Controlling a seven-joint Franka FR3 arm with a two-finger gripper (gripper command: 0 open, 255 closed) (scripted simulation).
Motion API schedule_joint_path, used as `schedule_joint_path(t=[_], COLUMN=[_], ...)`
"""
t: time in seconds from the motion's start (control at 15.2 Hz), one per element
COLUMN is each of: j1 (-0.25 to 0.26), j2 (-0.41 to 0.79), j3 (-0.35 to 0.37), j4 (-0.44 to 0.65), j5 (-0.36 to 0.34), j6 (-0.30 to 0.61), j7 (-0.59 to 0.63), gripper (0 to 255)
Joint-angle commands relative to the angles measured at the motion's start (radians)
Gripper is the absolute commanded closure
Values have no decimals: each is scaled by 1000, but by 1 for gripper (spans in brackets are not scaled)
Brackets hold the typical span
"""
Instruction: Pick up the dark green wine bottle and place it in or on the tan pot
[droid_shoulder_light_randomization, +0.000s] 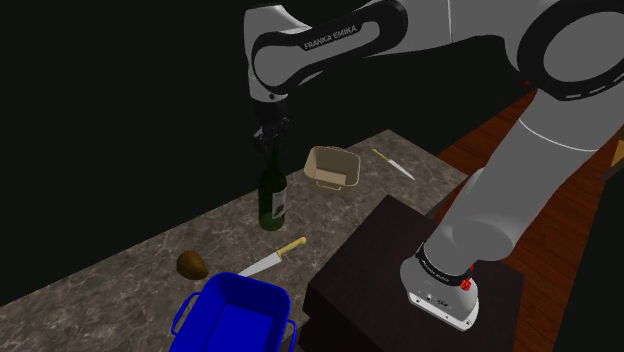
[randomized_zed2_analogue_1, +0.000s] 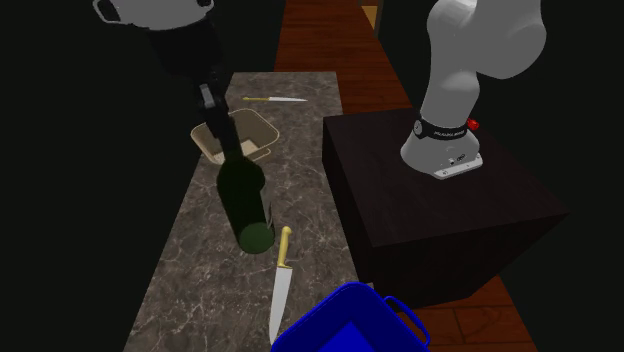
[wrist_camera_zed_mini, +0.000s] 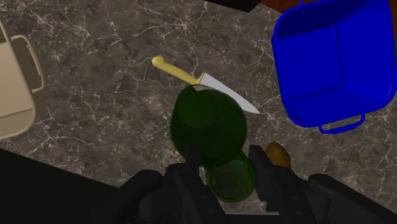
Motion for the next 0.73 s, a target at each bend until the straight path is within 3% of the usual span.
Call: schedule_joint_path(t=[0.0, 0.26, 0.66], j1=[-2, -3, -72], j2=[-9, -23, -51], j3=[-2, -3, -75], j4=[17, 50, 76], j5=[1, 3, -11], j6=[-26, -73, -133], j7=[-3, -3, -137], gripper=[255, 255, 255])
